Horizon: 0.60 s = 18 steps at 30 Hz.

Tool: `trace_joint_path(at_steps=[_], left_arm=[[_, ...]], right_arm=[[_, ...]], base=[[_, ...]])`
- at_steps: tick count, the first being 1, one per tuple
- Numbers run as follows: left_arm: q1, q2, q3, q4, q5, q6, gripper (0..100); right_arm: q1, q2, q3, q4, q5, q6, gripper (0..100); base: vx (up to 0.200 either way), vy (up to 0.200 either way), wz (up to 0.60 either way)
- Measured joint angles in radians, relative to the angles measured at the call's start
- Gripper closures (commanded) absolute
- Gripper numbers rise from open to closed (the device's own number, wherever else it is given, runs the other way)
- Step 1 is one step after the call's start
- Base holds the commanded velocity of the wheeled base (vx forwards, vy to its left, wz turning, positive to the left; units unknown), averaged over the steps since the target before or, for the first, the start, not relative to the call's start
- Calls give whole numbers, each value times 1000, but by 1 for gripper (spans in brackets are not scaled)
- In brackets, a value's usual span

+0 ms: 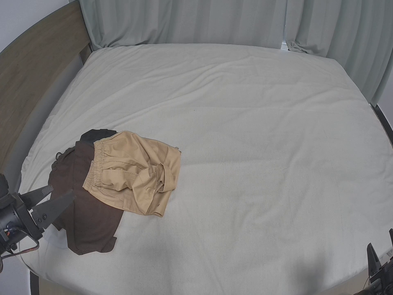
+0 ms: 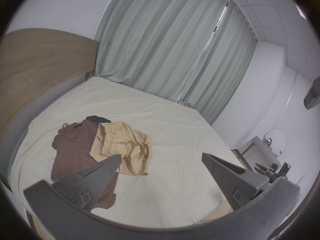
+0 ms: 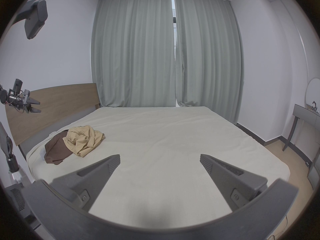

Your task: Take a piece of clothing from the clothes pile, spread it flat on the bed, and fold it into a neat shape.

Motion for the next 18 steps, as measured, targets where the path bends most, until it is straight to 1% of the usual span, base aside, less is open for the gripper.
trace_joint_path(at_steps=[4, 8, 13, 18], left_arm=[[44, 34, -20, -1, -75, -7, 0], [132, 72, -37, -13, -194, -6, 0], [247, 149, -45, -76, -312, -4, 0], [313, 229, -46, -140, -387, -2, 0]], right_arm=[[0, 0, 0, 0, 0, 0, 0], [0, 0, 0, 0, 0, 0, 0], [0, 0, 0, 0, 0, 0, 0], [0, 0, 0, -1, 0, -1, 0]], base=[[0, 0, 0], [0, 0, 0], [0, 0, 0], [0, 0, 0]])
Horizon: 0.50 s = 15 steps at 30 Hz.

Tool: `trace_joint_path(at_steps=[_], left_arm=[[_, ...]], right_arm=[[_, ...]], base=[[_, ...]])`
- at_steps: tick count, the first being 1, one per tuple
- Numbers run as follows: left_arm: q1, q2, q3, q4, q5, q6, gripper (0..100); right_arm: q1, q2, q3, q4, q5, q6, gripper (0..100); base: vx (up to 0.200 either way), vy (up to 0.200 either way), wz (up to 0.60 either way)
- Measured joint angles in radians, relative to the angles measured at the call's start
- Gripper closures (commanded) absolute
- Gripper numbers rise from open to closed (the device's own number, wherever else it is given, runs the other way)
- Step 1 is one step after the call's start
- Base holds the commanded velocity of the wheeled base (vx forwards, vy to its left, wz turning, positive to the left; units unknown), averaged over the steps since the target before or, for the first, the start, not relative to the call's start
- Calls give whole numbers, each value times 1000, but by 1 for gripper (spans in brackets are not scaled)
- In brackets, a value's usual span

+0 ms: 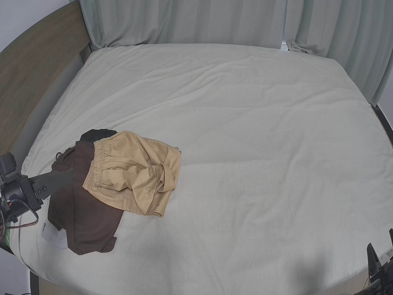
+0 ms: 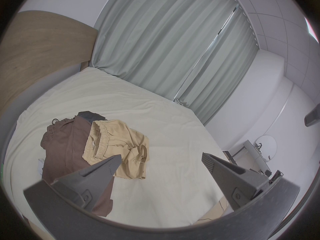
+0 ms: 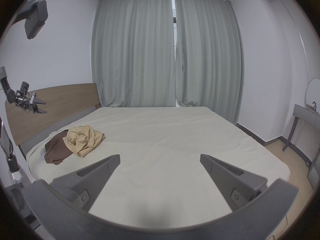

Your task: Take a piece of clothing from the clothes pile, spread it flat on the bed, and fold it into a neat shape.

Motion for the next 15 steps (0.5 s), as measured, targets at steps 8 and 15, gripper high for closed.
trace_joint_path(at_steps=[8, 15], left_arm=[[43, 126, -1, -99, -32, 3, 0], [48, 229, -4, -182, -34, 4, 0]], right_arm=[[0, 0, 0, 0, 0, 0, 0], [0, 0, 0, 0, 0, 0, 0]], base=[[0, 0, 0], [0, 0, 0]])
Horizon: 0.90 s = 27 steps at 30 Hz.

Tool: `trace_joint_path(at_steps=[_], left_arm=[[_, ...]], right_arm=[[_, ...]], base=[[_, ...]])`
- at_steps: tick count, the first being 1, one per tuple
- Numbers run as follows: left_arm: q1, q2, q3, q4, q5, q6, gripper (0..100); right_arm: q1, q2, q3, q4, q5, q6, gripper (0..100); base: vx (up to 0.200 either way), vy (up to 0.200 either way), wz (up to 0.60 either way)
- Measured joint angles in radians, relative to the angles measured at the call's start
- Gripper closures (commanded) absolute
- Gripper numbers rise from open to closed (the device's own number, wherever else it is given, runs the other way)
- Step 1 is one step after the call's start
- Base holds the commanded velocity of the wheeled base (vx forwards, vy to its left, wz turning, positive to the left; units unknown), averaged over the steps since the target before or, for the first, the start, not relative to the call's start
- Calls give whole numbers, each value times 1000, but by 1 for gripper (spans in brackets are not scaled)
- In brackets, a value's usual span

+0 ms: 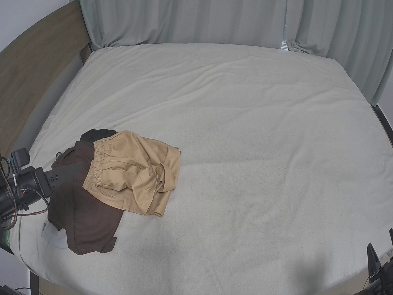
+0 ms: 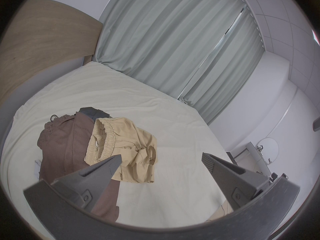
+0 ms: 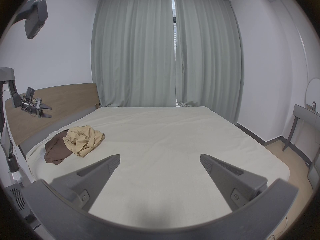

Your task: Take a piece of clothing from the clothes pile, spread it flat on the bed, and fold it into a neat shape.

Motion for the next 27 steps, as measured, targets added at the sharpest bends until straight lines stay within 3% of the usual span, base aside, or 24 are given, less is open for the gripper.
trace_joint_path(at_steps=[19, 27], left_arm=[[56, 311, -37, -245, -66, 41, 0], [77, 425, -91, -276, -102, 44, 0]], right_arm=[[0, 0, 0, 0, 0, 0, 0], [0, 0, 0, 0, 0, 0, 0]], base=[[0, 0, 0], [0, 0, 0]])
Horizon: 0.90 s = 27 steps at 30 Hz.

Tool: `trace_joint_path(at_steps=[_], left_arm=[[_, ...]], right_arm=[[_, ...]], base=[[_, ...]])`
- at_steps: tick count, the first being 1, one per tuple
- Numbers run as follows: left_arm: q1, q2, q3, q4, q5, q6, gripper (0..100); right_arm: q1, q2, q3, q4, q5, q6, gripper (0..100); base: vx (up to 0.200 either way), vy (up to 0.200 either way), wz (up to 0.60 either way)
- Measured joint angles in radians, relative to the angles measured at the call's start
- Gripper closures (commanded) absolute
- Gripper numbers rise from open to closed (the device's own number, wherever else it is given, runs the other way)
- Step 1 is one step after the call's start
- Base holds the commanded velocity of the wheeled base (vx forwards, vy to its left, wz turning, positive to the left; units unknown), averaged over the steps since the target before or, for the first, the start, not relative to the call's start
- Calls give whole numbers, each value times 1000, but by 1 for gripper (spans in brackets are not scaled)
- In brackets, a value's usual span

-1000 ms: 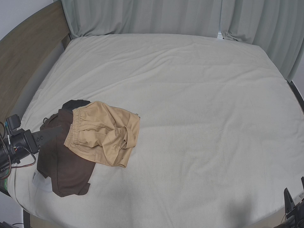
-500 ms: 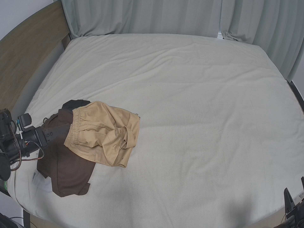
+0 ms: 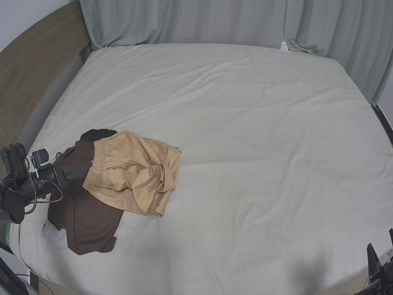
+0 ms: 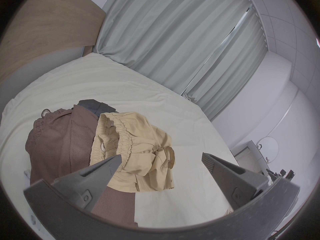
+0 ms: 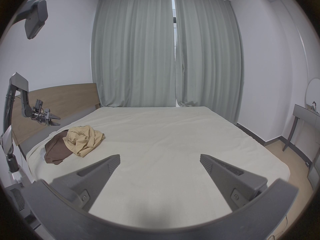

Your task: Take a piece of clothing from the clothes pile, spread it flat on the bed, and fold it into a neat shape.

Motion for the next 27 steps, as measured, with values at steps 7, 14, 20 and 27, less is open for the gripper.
trace_joint_path(at_steps=[7, 14, 20, 27], left_arm=[[2, 92, -51, -10, -20, 0, 0], [4, 180, -104, -58, -26, -4, 0], [3, 243, -148, -65, -21, -3, 0], [0, 315, -205, -103, -23, -9, 0]], right_arm=[[0, 0, 0, 0, 0, -1, 0], [0, 0, 0, 0, 0, -1, 0], [0, 0, 0, 0, 0, 0, 0], [0, 0, 0, 0, 0, 0, 0]], base=[[0, 0, 0], [0, 0, 0], [0, 0, 0], [0, 0, 0]])
